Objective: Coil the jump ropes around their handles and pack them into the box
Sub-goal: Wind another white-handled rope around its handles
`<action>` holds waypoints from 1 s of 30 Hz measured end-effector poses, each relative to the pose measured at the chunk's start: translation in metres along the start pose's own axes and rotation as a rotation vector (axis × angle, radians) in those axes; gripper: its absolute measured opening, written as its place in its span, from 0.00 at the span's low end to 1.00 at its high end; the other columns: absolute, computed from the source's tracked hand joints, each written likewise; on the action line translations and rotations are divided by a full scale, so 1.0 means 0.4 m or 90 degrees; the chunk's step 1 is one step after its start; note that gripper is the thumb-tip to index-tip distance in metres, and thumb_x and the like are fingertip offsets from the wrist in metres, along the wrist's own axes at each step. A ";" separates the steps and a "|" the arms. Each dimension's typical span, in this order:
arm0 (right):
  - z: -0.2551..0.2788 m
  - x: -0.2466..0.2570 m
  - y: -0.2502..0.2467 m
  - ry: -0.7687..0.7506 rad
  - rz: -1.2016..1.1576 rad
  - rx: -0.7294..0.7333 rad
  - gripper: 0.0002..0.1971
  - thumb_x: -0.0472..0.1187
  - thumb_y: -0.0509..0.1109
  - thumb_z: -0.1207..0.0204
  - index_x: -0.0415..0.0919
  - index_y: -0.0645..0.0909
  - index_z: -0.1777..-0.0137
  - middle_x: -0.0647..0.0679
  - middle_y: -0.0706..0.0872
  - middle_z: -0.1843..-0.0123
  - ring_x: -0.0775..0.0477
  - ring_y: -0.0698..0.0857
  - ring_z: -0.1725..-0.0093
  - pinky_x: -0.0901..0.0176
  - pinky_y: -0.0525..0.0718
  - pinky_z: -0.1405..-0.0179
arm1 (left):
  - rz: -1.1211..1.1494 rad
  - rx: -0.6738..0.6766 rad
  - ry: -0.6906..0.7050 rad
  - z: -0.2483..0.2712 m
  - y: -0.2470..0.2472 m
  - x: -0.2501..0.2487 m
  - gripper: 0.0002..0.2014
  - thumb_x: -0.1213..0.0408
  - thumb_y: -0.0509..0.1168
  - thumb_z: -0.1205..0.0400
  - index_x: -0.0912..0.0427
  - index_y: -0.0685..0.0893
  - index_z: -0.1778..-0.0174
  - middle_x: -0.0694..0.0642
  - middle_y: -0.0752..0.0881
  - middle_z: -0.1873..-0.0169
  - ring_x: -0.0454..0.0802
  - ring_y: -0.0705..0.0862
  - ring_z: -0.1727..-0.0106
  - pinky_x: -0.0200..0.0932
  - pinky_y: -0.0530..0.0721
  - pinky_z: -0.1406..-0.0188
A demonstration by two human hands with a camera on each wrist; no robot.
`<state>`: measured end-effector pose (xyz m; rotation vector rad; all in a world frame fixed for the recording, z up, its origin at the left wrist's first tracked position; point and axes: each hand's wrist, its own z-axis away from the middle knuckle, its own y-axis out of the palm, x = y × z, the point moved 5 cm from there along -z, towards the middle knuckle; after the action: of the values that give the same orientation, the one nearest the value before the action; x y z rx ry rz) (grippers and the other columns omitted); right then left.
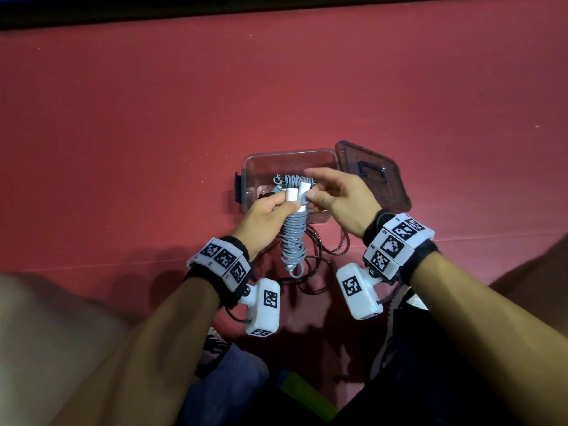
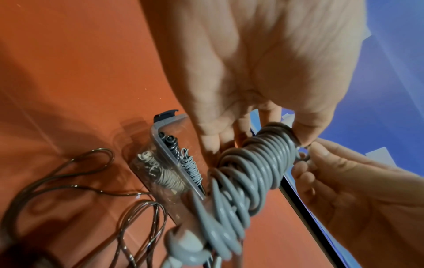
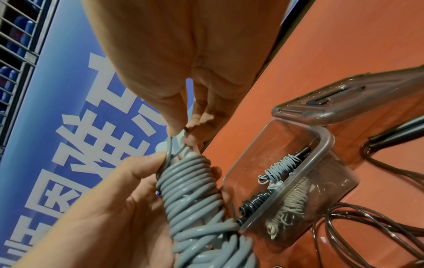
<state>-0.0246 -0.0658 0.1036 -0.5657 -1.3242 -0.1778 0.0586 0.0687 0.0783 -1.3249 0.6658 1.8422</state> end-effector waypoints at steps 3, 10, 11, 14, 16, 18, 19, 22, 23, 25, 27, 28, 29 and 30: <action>0.001 0.004 0.007 0.010 0.007 0.032 0.15 0.28 0.69 0.18 0.41 0.83 0.34 0.43 0.85 0.56 0.55 0.87 0.63 0.63 0.88 0.60 | 0.015 -0.003 -0.014 0.004 0.002 0.000 0.11 0.58 0.66 0.20 0.46 0.93 0.47 0.61 0.92 0.44 0.63 0.88 0.36 0.67 0.79 0.26; -0.004 -0.001 0.002 -0.036 0.192 0.011 0.10 0.38 0.68 0.17 0.44 0.87 0.39 0.49 0.90 0.53 0.49 0.89 0.56 0.49 0.88 0.49 | -0.002 0.001 -0.035 0.010 0.009 -0.008 0.09 0.60 0.67 0.14 0.44 0.92 0.46 0.56 0.92 0.43 0.57 0.89 0.37 0.59 0.82 0.28; -0.003 0.003 0.000 -0.053 0.248 0.006 0.11 0.39 0.68 0.16 0.42 0.87 0.38 0.46 0.89 0.51 0.46 0.89 0.53 0.45 0.87 0.45 | -0.001 0.009 -0.041 0.014 0.011 -0.009 0.10 0.61 0.65 0.12 0.44 0.91 0.45 0.56 0.92 0.42 0.53 0.89 0.37 0.55 0.82 0.29; 0.000 0.017 -0.003 -0.089 0.307 0.000 0.12 0.40 0.66 0.15 0.40 0.88 0.38 0.43 0.87 0.50 0.41 0.88 0.52 0.40 0.85 0.43 | 0.011 0.036 -0.064 0.019 0.019 -0.010 0.10 0.60 0.63 0.10 0.44 0.88 0.42 0.58 0.90 0.39 0.52 0.88 0.37 0.53 0.82 0.32; 0.000 0.022 -0.003 -0.094 0.306 -0.006 0.12 0.40 0.66 0.15 0.39 0.88 0.38 0.44 0.87 0.50 0.42 0.87 0.53 0.42 0.85 0.43 | 0.026 0.036 -0.066 0.021 0.022 -0.015 0.10 0.61 0.62 0.10 0.45 0.87 0.41 0.55 0.91 0.42 0.49 0.89 0.40 0.50 0.83 0.35; 0.000 0.025 -0.001 -0.098 0.313 -0.005 0.12 0.40 0.66 0.15 0.39 0.88 0.38 0.47 0.86 0.51 0.47 0.84 0.55 0.48 0.84 0.44 | 0.034 0.026 -0.074 0.018 0.022 -0.013 0.09 0.56 0.65 0.13 0.44 0.88 0.41 0.54 0.92 0.42 0.51 0.89 0.38 0.55 0.84 0.31; 0.001 0.027 0.001 -0.101 0.319 -0.003 0.12 0.40 0.65 0.14 0.39 0.88 0.38 0.48 0.85 0.52 0.49 0.83 0.55 0.51 0.83 0.44 | 0.029 0.022 -0.081 0.019 0.024 -0.012 0.11 0.51 0.67 0.17 0.41 0.89 0.40 0.54 0.92 0.42 0.54 0.88 0.36 0.61 0.82 0.28; 0.002 0.026 0.003 -0.111 0.334 0.001 0.12 0.41 0.64 0.14 0.39 0.88 0.41 0.47 0.86 0.52 0.47 0.84 0.53 0.55 0.81 0.46 | 0.023 0.020 -0.084 0.019 0.026 -0.008 0.17 0.42 0.67 0.24 0.38 0.89 0.41 0.57 0.91 0.42 0.61 0.87 0.34 0.70 0.78 0.27; 0.001 0.024 0.002 -0.111 0.340 -0.003 0.12 0.41 0.64 0.14 0.39 0.89 0.42 0.47 0.86 0.53 0.47 0.84 0.54 0.56 0.80 0.47 | 0.022 0.021 -0.074 0.018 0.027 -0.007 0.16 0.43 0.68 0.22 0.40 0.90 0.41 0.58 0.91 0.41 0.63 0.86 0.33 0.70 0.78 0.27; 0.002 0.021 -0.006 -0.104 0.343 -0.022 0.12 0.42 0.64 0.14 0.40 0.89 0.44 0.49 0.85 0.56 0.48 0.83 0.55 0.59 0.77 0.50 | 0.027 0.026 -0.042 0.017 0.028 -0.011 0.12 0.50 0.65 0.13 0.46 0.89 0.38 0.57 0.91 0.41 0.59 0.88 0.34 0.63 0.81 0.27; 0.000 0.015 -0.016 -0.089 0.302 -0.043 0.11 0.43 0.66 0.15 0.41 0.90 0.47 0.48 0.88 0.58 0.45 0.86 0.55 0.55 0.81 0.49 | 0.028 0.042 -0.012 0.018 0.029 -0.019 0.11 0.59 0.61 0.09 0.50 0.87 0.37 0.54 0.92 0.42 0.50 0.90 0.38 0.52 0.84 0.30; -0.001 0.011 -0.020 -0.076 0.271 -0.052 0.11 0.44 0.68 0.16 0.43 0.91 0.47 0.49 0.89 0.59 0.45 0.87 0.56 0.51 0.83 0.47 | 0.027 0.051 -0.001 0.019 0.029 -0.022 0.11 0.62 0.60 0.09 0.50 0.87 0.38 0.53 0.93 0.43 0.48 0.90 0.39 0.49 0.85 0.32; -0.003 0.007 -0.024 -0.057 0.239 -0.059 0.10 0.45 0.69 0.17 0.45 0.92 0.48 0.51 0.90 0.60 0.47 0.88 0.56 0.49 0.85 0.46 | 0.025 0.056 0.007 0.018 0.028 -0.025 0.11 0.63 0.59 0.09 0.50 0.87 0.39 0.53 0.93 0.44 0.48 0.90 0.39 0.48 0.85 0.32; -0.005 0.002 -0.025 -0.037 0.208 -0.063 0.09 0.46 0.70 0.17 0.47 0.92 0.48 0.53 0.90 0.60 0.49 0.88 0.57 0.47 0.86 0.45 | 0.021 0.058 0.012 0.017 0.027 -0.027 0.11 0.64 0.60 0.09 0.50 0.87 0.40 0.54 0.93 0.43 0.49 0.90 0.39 0.49 0.85 0.32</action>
<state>-0.0273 -0.0752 0.1070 -0.8668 -1.2647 0.0424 0.0480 0.0648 0.0905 -1.2807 0.7768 1.8053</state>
